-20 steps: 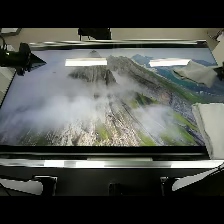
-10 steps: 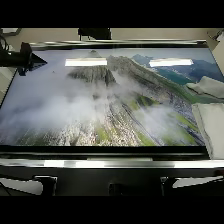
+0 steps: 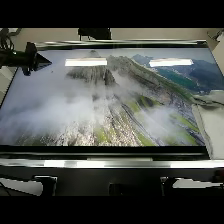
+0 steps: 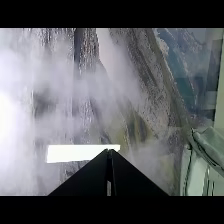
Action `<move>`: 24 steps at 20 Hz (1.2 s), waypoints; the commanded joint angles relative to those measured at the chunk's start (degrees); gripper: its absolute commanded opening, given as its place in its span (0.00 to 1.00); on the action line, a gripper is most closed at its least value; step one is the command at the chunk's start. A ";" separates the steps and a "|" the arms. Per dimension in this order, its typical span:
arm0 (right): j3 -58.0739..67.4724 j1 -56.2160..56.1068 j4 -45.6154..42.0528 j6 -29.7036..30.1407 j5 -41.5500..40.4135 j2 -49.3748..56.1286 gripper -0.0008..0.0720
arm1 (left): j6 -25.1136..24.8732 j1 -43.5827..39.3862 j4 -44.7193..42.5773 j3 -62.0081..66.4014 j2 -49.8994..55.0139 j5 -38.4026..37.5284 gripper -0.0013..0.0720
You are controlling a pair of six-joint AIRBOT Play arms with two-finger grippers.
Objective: Fold the clothes and pants, and hang the long-sleeved shirts on hangers.
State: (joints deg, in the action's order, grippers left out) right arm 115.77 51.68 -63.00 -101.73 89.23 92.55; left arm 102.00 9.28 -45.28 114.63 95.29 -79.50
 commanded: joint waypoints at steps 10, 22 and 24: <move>-5.11 0.02 -20.26 -1.75 7.93 -2.19 0.06 | -0.52 -1.62 -0.02 -0.02 0.00 0.00 0.04; -29.16 0.02 -33.77 -0.42 -1.03 -2.19 0.06 | -3.04 -1.88 -0.04 -0.02 0.02 0.04 0.04; -30.86 0.02 -35.12 0.00 -1.22 -2.19 0.06 | -3.06 -1.88 -0.04 -0.02 0.02 0.04 0.04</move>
State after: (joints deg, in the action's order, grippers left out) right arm 87.90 51.72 -95.59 -102.35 89.47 90.37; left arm 99.26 7.44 -45.30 114.63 95.29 -79.50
